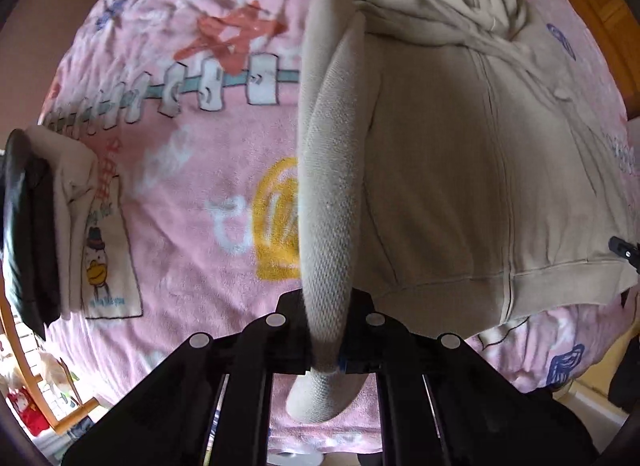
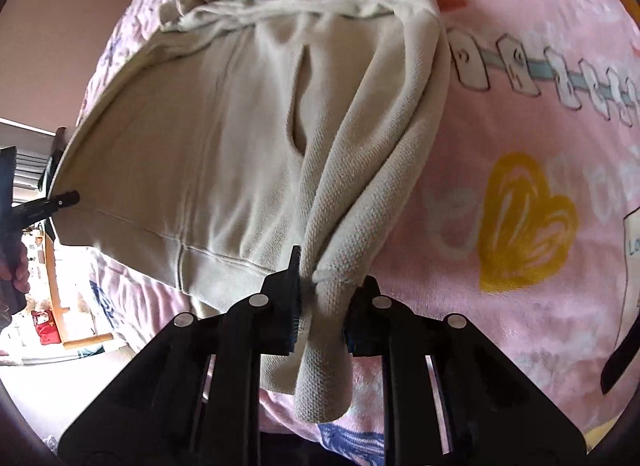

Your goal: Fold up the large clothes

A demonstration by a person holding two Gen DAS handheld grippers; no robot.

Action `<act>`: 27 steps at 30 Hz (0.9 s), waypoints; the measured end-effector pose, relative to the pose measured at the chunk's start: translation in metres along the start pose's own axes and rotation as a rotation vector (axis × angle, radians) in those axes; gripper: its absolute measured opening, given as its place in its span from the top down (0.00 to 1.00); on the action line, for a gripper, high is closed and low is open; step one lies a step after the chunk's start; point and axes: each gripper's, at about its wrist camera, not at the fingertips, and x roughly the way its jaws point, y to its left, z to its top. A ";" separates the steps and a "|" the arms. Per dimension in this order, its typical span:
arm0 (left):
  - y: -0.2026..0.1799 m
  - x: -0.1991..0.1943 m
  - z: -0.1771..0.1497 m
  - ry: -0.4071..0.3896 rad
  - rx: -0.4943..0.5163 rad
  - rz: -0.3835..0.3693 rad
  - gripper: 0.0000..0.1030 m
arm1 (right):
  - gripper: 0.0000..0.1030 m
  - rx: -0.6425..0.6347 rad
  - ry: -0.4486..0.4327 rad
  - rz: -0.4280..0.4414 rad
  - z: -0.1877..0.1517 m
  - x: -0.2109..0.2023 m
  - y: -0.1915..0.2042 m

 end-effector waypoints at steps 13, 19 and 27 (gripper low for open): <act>0.016 -0.068 -0.043 -0.055 -0.108 -0.026 0.92 | 0.87 0.136 -0.072 0.191 -0.023 -0.067 -0.015; 0.018 -0.086 -0.102 0.019 -0.161 -0.043 0.92 | 0.87 0.252 0.007 0.185 -0.072 -0.089 -0.039; -0.007 -0.082 -0.112 0.003 -0.092 -0.012 0.92 | 0.96 0.333 0.028 0.177 -0.095 -0.096 -0.063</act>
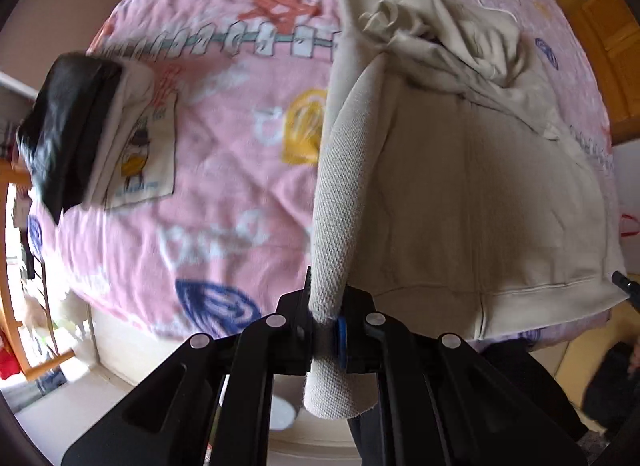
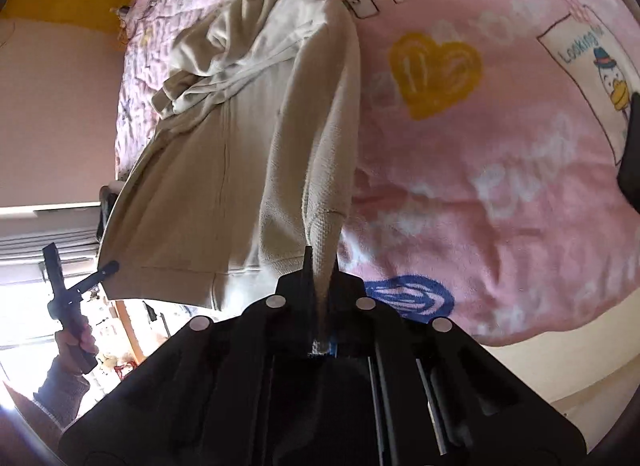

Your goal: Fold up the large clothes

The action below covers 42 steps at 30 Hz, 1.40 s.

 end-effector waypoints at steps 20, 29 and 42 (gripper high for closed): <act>-0.024 -0.058 0.145 -0.323 0.057 -0.047 0.93 | 0.96 0.090 -0.298 0.352 0.129 -0.037 0.031; -0.006 -0.037 0.277 -0.447 -0.050 -0.029 0.93 | 0.96 0.059 -0.462 0.429 0.276 -0.052 0.050; 0.026 0.111 0.444 -0.165 -0.270 -0.132 0.91 | 0.96 0.058 -0.395 0.163 0.441 0.045 0.058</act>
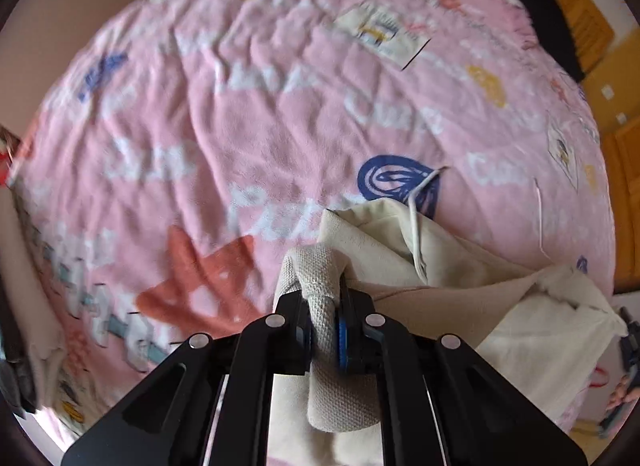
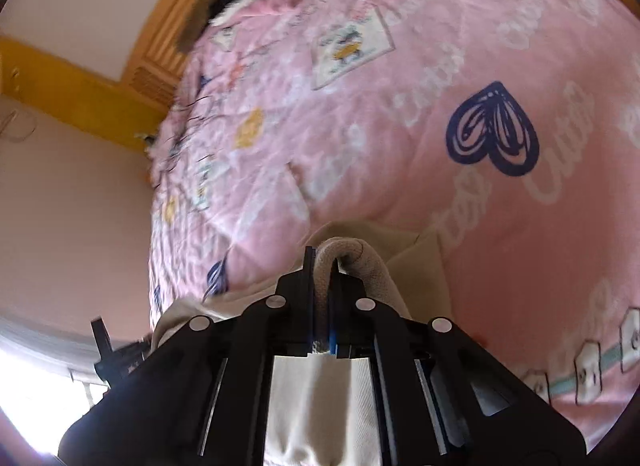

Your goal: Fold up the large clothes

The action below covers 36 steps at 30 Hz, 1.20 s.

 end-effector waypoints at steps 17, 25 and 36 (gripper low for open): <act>-0.001 -0.018 0.049 -0.003 -0.096 -0.178 0.22 | 0.06 0.180 -0.120 0.110 0.036 -0.001 -0.035; -0.092 -0.040 -0.051 -0.100 0.164 -0.082 0.20 | 0.06 -0.710 0.119 0.110 -0.038 0.045 0.142; -0.134 0.032 -0.184 -0.114 0.102 -0.064 0.18 | 0.35 -1.277 0.528 -0.015 -0.150 0.179 0.232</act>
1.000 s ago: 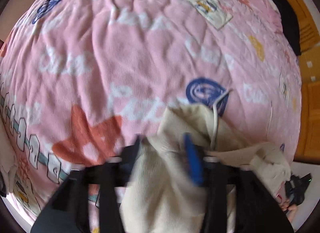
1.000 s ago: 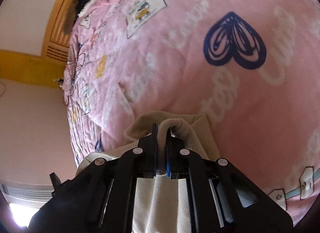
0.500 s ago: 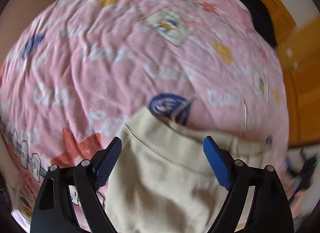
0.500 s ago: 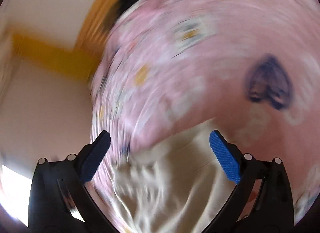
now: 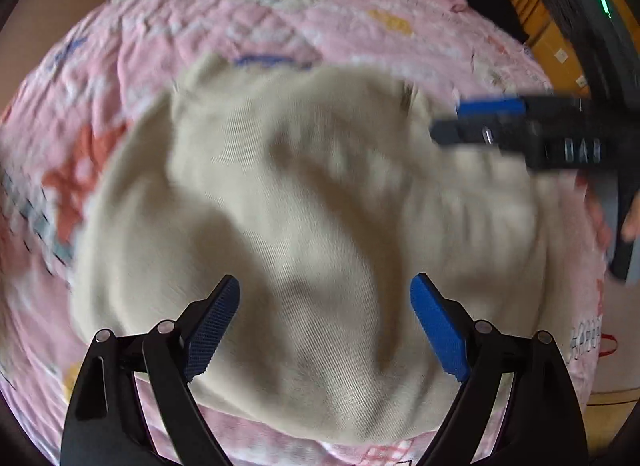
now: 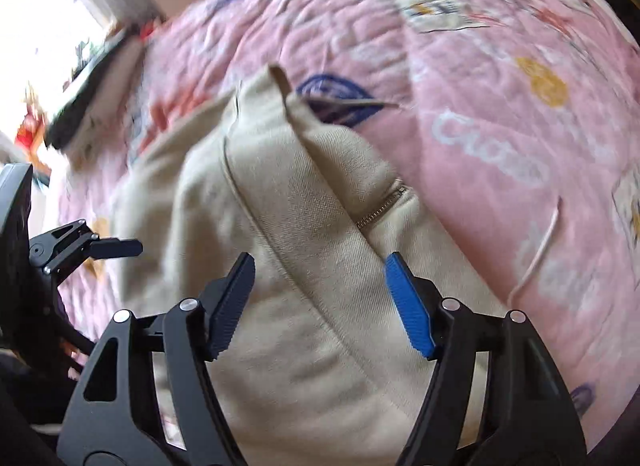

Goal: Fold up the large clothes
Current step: 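Release the hem and press the folded hoodie flat with both grippers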

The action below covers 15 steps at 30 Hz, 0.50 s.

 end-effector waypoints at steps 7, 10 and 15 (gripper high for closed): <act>0.004 0.028 -0.007 0.017 -0.034 -0.015 0.13 | 0.35 -0.091 0.157 -0.033 -0.002 0.043 -0.005; 0.004 0.032 -0.007 0.023 -0.033 -0.016 0.12 | 0.35 -0.145 0.169 -0.082 0.003 0.054 -0.001; 0.003 0.038 -0.008 0.028 -0.040 -0.020 0.10 | 0.46 -0.187 0.224 -0.061 0.010 0.062 -0.001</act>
